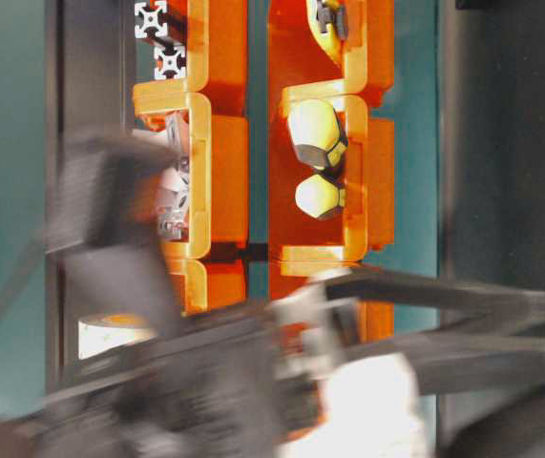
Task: Pick vinyl tape from container rack with left arm.
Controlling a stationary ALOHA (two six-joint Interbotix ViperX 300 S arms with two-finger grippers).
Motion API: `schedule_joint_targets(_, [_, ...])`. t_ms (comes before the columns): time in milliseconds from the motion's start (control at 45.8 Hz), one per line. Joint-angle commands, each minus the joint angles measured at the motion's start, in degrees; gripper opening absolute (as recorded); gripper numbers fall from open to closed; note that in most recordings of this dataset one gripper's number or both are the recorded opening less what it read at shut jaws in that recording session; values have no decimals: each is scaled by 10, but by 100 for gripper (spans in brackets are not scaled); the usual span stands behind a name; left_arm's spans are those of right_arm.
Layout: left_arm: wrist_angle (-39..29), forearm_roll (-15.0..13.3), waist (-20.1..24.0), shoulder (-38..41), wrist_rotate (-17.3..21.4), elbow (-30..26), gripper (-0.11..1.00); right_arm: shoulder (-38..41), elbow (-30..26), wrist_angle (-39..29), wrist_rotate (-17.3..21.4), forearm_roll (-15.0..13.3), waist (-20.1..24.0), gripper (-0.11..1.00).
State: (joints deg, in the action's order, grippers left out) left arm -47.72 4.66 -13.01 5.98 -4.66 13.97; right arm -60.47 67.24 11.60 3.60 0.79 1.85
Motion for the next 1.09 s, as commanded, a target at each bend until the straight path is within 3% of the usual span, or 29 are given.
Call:
schedule_joint_targets(0, [8, 1, -6, -69, -2, 4, 87, 3, -19, 1, 0, 2, 2, 0])
schedule_joint_targets(436, [31, 1, -17, -336, 3, 126, 87, 2, -19, 2, 0, 2, 4, 0])
schedule_joint_targets(720, [144, 1, -13, -536, -3, 243, 84, -1, -17, -4, -1, 2, 4, 0])
schedule_joint_targets(1069, [171, 0, 20, -706, -4, 321, 81, -7, -11, -9, -1, 3, 3, 0])
